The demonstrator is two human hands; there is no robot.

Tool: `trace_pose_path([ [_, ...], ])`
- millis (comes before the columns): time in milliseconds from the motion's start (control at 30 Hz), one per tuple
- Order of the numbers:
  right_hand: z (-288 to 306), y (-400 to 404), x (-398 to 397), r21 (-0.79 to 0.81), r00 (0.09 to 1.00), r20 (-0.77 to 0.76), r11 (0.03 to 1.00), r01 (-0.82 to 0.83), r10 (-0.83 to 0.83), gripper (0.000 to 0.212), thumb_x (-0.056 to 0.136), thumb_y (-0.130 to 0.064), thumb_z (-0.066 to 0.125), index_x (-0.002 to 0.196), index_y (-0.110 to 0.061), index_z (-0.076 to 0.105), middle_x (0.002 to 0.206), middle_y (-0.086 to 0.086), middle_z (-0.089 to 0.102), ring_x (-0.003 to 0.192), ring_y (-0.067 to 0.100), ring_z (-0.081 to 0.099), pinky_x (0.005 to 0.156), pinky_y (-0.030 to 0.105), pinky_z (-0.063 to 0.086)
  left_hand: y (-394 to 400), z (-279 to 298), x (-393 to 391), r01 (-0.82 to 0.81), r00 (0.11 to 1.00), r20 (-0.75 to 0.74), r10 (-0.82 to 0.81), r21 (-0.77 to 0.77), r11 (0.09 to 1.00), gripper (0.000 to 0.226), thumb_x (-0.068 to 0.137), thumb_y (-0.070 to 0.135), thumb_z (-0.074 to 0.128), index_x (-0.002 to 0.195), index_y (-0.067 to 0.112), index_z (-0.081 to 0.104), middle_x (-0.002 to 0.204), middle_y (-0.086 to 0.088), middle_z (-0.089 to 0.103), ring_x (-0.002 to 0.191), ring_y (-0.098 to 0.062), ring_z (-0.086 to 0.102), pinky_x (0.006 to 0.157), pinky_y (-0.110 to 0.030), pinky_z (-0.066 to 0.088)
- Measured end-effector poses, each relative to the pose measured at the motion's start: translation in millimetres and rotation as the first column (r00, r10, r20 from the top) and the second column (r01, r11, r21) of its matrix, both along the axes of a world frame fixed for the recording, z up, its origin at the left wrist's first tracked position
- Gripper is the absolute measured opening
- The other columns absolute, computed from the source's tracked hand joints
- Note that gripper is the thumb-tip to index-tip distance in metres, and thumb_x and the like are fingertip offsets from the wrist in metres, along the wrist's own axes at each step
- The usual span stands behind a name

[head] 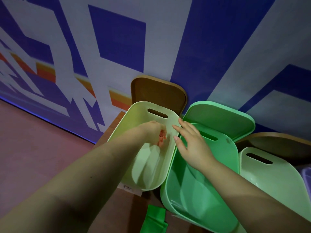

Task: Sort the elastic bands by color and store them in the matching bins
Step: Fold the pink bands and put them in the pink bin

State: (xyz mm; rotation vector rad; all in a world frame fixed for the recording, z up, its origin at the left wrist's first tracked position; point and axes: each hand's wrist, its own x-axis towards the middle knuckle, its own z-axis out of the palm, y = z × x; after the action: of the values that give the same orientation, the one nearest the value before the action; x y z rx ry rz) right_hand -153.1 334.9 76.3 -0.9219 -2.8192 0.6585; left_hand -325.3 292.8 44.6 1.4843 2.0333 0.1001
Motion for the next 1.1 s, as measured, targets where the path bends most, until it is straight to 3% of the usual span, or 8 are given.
trace_pose_path([
  [267, -5, 0, 0, -0.010, 0.999, -0.035, 1.000, 0.001, -0.001, 0.044, 0.100, -0.033, 0.038, 0.143, -0.026, 0.039, 0.157, -0.010, 0.017, 0.145, 0.007, 0.008, 0.112, 0.021, 0.005, 2, 0, -1, 0.048, 0.997, 0.057, -0.046, -0.032, 0.998, 0.040, 0.075, 0.019, 0.079, 0.110, 0.022, 0.060, 0.106, -0.002, 0.053, 0.094, -0.020, 0.055, 0.077, -0.029, 0.050],
  [500, -6, -1, -1, -0.031, 0.999, -0.038, 0.999, 0.014, -0.015, 0.044, 0.100, -0.034, 0.036, 0.144, -0.027, 0.037, 0.157, -0.013, 0.015, 0.145, 0.005, 0.006, 0.111, 0.021, 0.005, -4, -18, 14, -0.196, 0.978, 0.114, 0.174, 0.226, 0.954, 0.031, 0.088, 0.014, 0.062, 0.115, 0.028, 0.060, 0.122, -0.004, 0.041, 0.110, -0.027, 0.052, 0.094, -0.033, 0.046],
  [600, -6, -3, -1, -0.039, 0.999, -0.047, 0.999, 0.020, -0.022, 0.045, 0.100, -0.035, 0.036, 0.144, -0.028, 0.036, 0.157, -0.013, 0.016, 0.145, 0.005, 0.006, 0.111, 0.021, 0.006, -3, -22, 19, -0.284, 0.955, 0.160, 0.249, 0.253, 0.925, 0.044, 0.083, 0.014, 0.068, 0.121, 0.026, 0.049, 0.125, -0.006, 0.043, 0.109, -0.029, 0.054, 0.085, -0.032, 0.047],
  [700, -7, -4, -2, -0.049, 0.998, -0.046, 0.998, 0.036, -0.039, 0.047, 0.100, -0.036, 0.036, 0.146, -0.027, 0.031, 0.157, -0.014, 0.016, 0.144, 0.004, 0.006, 0.113, 0.023, 0.006, -2, -20, 20, -0.562, 0.781, 0.437, 0.445, 0.182, 0.807, 0.060, 0.074, 0.006, 0.076, 0.119, 0.015, 0.038, 0.119, -0.008, 0.050, 0.103, -0.027, 0.058, 0.071, -0.031, 0.051],
  [833, -8, -3, -2, -0.072, 0.997, -0.059, 0.997, 0.043, -0.047, 0.049, 0.100, -0.036, 0.037, 0.147, -0.028, 0.028, 0.157, -0.014, 0.016, 0.144, 0.003, 0.006, 0.116, 0.027, 0.008, -2, -17, 19, -0.765, 0.422, 0.665, 0.616, -0.103, 0.636, 0.056, 0.071, 0.003, 0.079, 0.101, 0.012, 0.033, 0.106, -0.003, 0.055, 0.101, -0.020, 0.052, 0.087, -0.029, 0.044],
  [900, -8, -3, -2, -0.074, 0.997, -0.062, 0.996, 0.043, -0.048, 0.049, 0.100, -0.035, 0.038, 0.147, -0.028, 0.028, 0.157, -0.014, 0.016, 0.144, 0.003, 0.006, 0.116, 0.028, 0.010, -4, -18, 17, -0.755, 0.357, 0.700, 0.618, -0.174, 0.633, 0.049, 0.070, -0.001, 0.078, 0.094, 0.012, 0.038, 0.112, -0.008, 0.062, 0.107, -0.026, 0.058, 0.097, -0.037, 0.047],
  [967, -8, -3, -3, -0.076, 0.997, -0.064, 0.996, 0.047, -0.052, 0.048, 0.100, -0.034, 0.038, 0.147, -0.028, 0.029, 0.157, -0.014, 0.017, 0.144, 0.003, 0.006, 0.115, 0.027, 0.010, -6, -17, 14, -0.749, 0.329, 0.725, 0.605, -0.190, 0.635, 0.045, 0.069, -0.009, 0.075, 0.096, 0.010, 0.043, 0.113, -0.016, 0.063, 0.106, -0.031, 0.061, 0.094, -0.044, 0.050],
  [1100, -7, -4, -3, -0.075, 0.997, -0.056, 0.996, 0.049, -0.053, 0.049, 0.100, -0.036, 0.037, 0.147, -0.028, 0.028, 0.157, -0.015, 0.015, 0.144, 0.002, 0.005, 0.112, 0.023, 0.007, -6, -19, 9, -0.738, 0.228, 0.800, 0.554, -0.229, 0.635, 0.038, 0.073, -0.021, 0.062, 0.096, 0.008, 0.051, 0.104, -0.019, 0.063, 0.085, -0.027, 0.066, 0.070, -0.031, 0.059],
])
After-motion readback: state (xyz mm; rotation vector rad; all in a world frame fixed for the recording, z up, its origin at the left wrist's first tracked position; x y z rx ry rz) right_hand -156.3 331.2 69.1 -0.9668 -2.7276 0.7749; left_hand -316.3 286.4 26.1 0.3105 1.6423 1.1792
